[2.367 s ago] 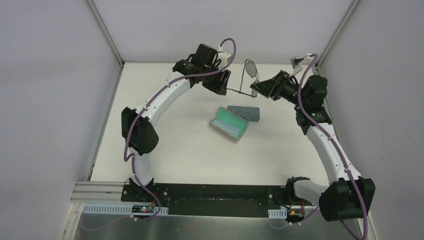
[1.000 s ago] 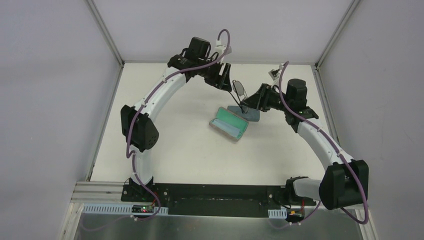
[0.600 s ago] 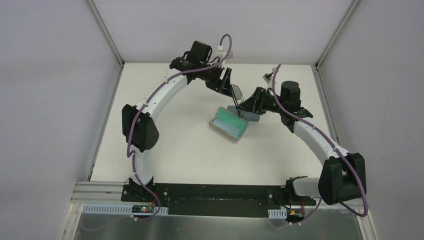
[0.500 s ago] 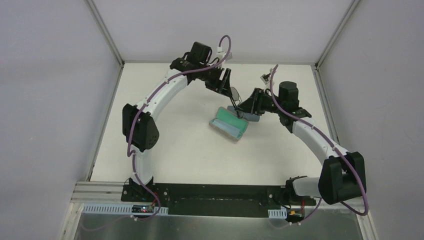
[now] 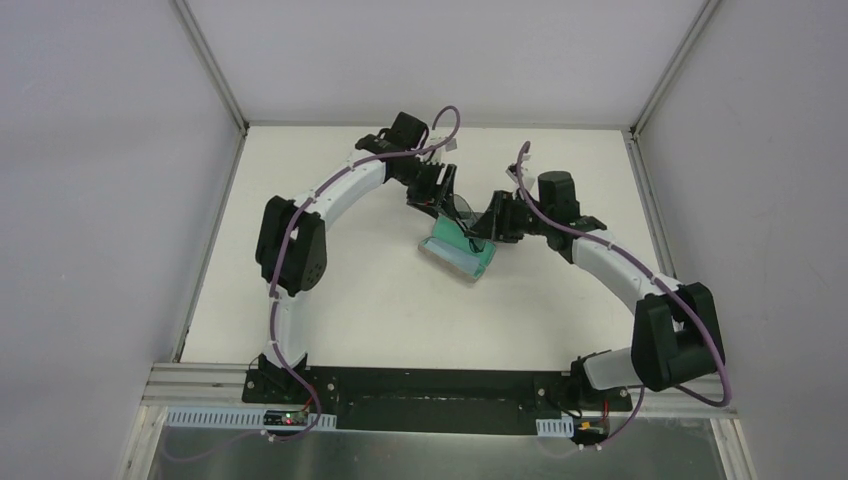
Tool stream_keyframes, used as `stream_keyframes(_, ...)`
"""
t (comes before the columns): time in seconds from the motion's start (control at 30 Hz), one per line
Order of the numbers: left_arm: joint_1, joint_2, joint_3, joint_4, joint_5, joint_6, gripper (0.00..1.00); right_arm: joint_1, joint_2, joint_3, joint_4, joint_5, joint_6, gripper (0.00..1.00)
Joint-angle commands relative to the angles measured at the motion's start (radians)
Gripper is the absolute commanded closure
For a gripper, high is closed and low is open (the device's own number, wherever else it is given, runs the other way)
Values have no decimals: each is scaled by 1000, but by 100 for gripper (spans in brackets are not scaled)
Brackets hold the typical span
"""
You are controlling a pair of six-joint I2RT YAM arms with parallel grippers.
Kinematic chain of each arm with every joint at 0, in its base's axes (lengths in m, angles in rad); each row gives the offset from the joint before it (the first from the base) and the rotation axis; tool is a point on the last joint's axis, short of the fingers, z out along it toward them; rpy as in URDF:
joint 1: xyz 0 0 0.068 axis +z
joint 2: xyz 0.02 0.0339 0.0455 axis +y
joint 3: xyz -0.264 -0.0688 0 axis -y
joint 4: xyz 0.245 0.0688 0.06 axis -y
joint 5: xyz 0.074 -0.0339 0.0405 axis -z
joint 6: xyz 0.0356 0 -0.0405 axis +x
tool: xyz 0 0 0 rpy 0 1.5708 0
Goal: Organize the sunglasses
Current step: Fold the sunglasses, then place the sunglasses in the sunglasses case.
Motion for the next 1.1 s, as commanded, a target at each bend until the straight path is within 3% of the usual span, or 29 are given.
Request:
stream_keyframes(0.0, 17, -5, -24, 45, 12, -48, 41, 41, 28, 5, -14, 51, -50, 82)
stream_keyframes(0.4, 23, 24, -140, 49, -80, -25, 42, 78, 136, 31, -77, 171, -69, 83)
stream_keyframes(1.07, 23, 71, -142, 38, -122, -16, 41, 114, 229, 62, -99, 192, -124, 83)
